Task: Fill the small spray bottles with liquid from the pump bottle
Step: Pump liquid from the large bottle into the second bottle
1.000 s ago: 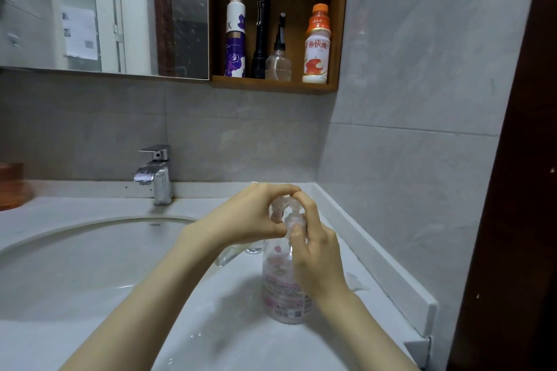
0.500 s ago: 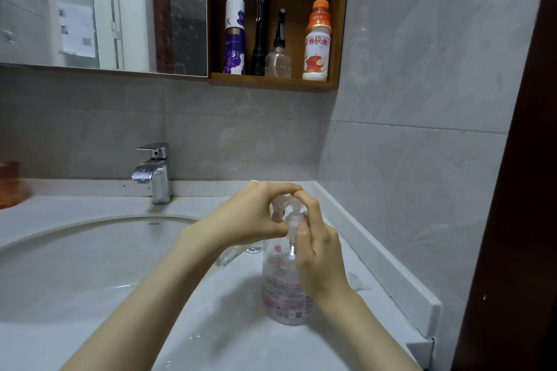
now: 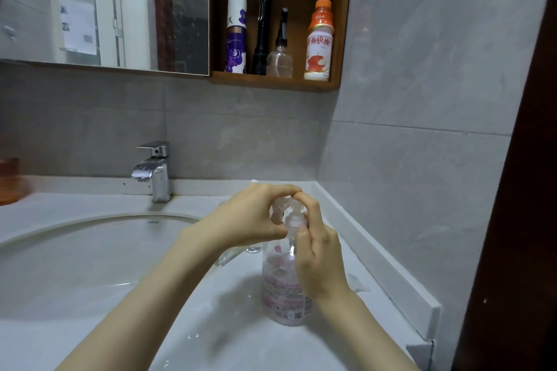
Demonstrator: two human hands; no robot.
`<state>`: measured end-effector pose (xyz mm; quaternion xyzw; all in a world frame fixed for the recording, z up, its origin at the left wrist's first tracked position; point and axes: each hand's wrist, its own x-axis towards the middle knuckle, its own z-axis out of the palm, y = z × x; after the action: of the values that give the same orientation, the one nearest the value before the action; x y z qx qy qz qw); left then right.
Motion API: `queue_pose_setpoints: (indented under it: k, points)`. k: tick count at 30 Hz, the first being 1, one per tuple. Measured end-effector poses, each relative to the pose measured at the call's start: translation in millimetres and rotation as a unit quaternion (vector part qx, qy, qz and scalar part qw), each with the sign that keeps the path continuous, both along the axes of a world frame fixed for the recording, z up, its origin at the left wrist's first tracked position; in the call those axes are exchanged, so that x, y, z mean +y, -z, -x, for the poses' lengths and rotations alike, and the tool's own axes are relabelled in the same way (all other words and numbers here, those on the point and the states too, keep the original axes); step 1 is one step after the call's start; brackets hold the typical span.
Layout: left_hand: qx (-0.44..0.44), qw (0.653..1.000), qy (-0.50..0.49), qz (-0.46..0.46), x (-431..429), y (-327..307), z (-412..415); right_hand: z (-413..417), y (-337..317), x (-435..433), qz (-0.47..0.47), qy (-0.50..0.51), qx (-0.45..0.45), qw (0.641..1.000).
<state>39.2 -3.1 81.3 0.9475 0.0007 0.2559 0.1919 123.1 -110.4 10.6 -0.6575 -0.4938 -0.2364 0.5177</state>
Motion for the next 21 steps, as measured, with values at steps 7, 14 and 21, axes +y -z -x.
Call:
queue_pose_setpoints:
  k: [7,14,21]
  points:
    - [0.005,1.0,-0.005,0.0,1.7,-1.0,1.8,1.2,-0.1,0.8,0.011,0.011,0.015,1.0]
    - [-0.001,1.0,0.01,0.006,0.0,-1.1,2.7,2.3,-1.8,0.3,-0.001,0.003,0.01,1.0]
    - [-0.019,1.0,0.008,0.003,-0.3,1.1,4.1,0.4,-1.6,2.3,-0.01,0.004,0.002,1.0]
